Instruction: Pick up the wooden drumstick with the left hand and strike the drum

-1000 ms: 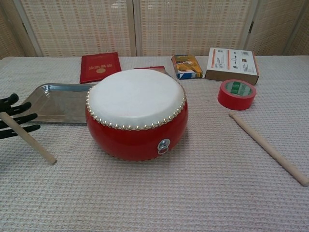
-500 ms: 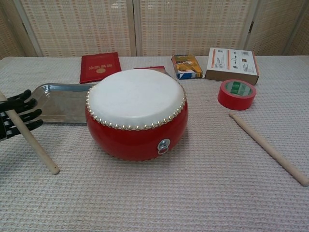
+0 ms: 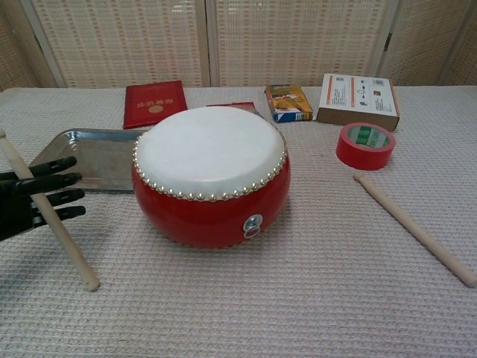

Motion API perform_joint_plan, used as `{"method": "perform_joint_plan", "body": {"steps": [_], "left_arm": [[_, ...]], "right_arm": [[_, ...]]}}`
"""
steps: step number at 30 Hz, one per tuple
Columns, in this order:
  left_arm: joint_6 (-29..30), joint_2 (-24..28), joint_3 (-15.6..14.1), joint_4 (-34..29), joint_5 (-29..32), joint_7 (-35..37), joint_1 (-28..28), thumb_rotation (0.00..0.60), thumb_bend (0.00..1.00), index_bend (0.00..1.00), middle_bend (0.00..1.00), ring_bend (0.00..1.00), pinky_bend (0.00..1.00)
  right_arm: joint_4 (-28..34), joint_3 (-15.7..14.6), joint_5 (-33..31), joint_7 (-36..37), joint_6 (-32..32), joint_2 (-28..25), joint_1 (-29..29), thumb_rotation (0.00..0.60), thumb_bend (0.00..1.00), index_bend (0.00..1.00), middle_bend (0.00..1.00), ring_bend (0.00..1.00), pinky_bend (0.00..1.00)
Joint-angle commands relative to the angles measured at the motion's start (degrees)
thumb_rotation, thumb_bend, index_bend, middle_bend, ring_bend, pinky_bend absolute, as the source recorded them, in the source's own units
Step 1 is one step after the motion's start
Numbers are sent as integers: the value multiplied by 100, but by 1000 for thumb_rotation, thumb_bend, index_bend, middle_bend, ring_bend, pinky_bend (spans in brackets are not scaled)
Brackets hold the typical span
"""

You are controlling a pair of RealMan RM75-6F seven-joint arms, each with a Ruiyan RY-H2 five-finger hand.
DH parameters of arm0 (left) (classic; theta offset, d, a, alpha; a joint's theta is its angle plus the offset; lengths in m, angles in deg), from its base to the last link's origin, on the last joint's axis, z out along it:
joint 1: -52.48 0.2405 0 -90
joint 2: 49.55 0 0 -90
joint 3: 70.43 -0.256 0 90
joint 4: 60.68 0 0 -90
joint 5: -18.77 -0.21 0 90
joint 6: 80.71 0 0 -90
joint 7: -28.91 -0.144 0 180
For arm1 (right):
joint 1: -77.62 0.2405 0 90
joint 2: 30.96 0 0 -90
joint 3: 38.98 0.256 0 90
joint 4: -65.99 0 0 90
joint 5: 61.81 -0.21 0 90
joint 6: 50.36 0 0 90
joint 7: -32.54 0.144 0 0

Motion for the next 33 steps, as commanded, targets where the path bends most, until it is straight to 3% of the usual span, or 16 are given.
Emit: {"method": "perform_joint_plan", "body": {"steps": [1,18,33], "left_arm": [[13,-28,-18,-16,-22,-75,-3,600,405,487,532,461,444],[463,-303,-366,-107,-588,-1597,36,600,361,498,537,469,426],[577,-436,-558,-13,-648,-1866,1,600,256,530,551,476,422]], "right_arm": [[9,10,-3,-7,27,-13,-11,600,195,28,53,0,0],[58,19,70,-11,148,-45,-60,600,196,28,53,0,0],[81,12,86,-14,200,-53,-103,600,196,28,53,0,0]]}}
